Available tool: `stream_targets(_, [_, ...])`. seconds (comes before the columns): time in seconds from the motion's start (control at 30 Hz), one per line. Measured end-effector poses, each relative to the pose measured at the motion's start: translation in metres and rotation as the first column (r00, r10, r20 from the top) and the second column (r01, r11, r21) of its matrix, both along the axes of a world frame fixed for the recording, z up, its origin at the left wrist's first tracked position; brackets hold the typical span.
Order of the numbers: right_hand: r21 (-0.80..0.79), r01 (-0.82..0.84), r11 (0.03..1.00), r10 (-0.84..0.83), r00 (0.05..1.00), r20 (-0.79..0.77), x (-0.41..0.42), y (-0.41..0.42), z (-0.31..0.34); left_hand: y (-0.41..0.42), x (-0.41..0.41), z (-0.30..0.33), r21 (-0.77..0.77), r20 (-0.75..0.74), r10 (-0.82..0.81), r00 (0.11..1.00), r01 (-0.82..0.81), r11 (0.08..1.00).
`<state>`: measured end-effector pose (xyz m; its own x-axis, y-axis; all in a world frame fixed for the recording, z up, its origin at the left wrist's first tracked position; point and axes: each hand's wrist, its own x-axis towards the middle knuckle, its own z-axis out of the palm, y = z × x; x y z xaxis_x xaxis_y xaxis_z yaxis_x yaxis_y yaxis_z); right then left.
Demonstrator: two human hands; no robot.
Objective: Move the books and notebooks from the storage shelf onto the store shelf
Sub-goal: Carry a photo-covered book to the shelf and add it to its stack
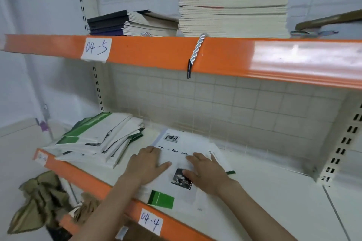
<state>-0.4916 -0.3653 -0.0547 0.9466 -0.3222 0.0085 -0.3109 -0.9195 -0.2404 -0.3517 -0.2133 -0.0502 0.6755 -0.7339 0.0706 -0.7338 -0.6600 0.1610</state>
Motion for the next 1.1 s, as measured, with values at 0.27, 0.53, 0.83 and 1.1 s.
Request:
stream_targets(0.27, [0.073, 0.224, 0.972, -0.229, 0.971, 0.066, 0.025, 0.031, -0.003, -0.01, 0.041, -0.002, -0.114, -0.231, 0.067, 0.971, -0.096, 0.989])
stream_targets(0.53, [0.109, 0.268, 0.957, -0.278, 0.956, 0.092, 0.027, 0.04, -0.002, -0.02, 0.045, 0.001, -0.193, -0.293, 0.048, 0.955, -0.109, 0.975])
stream_targets(0.83, [0.14, 0.285, 0.948, -0.301, 0.947, 0.111, 0.023, 0.041, -0.006, -0.008, 0.06, 0.009, -0.461, -0.436, -0.309, 0.845, 0.086, 0.883])
stream_targets(1.1, [0.284, 0.391, 0.875, -0.478, 0.788, 0.387, 0.011, 0.047, -0.01, 0.009, 0.05, 0.013, -0.703, -0.613, -0.488, 0.621, -0.148, 0.695])
